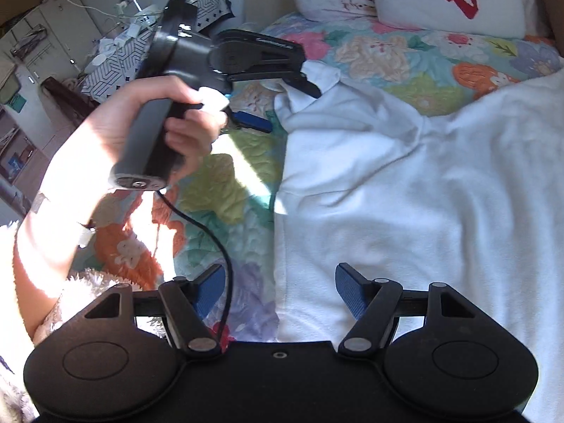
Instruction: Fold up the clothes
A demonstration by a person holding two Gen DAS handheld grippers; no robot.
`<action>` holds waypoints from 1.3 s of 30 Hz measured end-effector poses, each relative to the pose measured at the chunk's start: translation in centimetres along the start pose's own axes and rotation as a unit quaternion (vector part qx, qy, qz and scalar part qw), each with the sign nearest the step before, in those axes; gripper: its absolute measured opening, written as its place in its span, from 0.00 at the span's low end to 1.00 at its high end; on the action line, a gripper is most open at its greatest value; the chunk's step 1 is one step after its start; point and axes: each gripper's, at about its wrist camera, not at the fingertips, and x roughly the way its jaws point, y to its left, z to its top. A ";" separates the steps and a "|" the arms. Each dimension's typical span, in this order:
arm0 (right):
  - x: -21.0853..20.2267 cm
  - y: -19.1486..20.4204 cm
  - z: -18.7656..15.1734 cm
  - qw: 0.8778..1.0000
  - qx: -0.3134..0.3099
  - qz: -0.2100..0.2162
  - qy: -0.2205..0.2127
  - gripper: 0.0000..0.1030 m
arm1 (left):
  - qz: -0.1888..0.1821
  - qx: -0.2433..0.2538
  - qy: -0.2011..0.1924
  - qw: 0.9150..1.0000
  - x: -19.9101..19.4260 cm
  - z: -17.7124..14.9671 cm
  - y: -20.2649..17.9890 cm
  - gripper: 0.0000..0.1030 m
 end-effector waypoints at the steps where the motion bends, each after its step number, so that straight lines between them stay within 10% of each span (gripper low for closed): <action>1: 0.6 0.1 0.0 1.000 -0.004 -0.011 0.001 0.70 | -0.002 -0.002 -0.002 1.000 0.5 0.2 0.2 0.74; 5: 3.0 0.2 -0.1 0.998 -0.016 -0.053 0.007 0.64 | 0.007 0.037 -0.040 0.998 0.4 1.3 0.4 0.11; 8: 5.1 -0.6 -0.3 0.997 -0.004 -0.068 0.032 0.54 | -0.016 0.025 -0.057 0.998 0.0 1.8 1.3 0.07; 11: 5.9 0.4 -0.8 0.996 -0.047 -0.072 0.030 0.18 | -0.020 0.021 -0.094 0.995 -1.3 2.6 1.3 0.07; 14: 4.5 0.0 0.2 1.000 0.014 -0.005 0.004 0.08 | -0.018 0.020 -0.143 0.989 -3.1 4.4 0.3 0.07; 16: 3.1 -0.5 1.2 0.996 0.060 0.067 -0.012 0.08 | 0.001 0.030 -0.171 0.985 -3.7 5.4 -0.5 0.07; 20: 5.1 0.9 2.6 0.999 -0.005 -0.019 0.036 0.08 | -0.007 0.022 -0.147 0.989 -1.4 6.2 -0.4 0.08; 23: 7.3 -0.6 2.4 0.997 0.050 0.005 0.066 0.15 | 0.020 0.044 -0.128 0.991 0.4 5.7 0.1 0.08; 31: 1.1 -3.5 2.7 0.979 0.181 0.088 -0.011 0.42 | -0.017 0.028 -0.095 0.995 -0.1 6.0 3.7 0.15; 39: -4.5 -4.0 2.8 0.988 0.148 -0.048 -0.023 0.46 | 0.024 0.130 -0.142 0.981 -4.9 5.8 3.1 0.48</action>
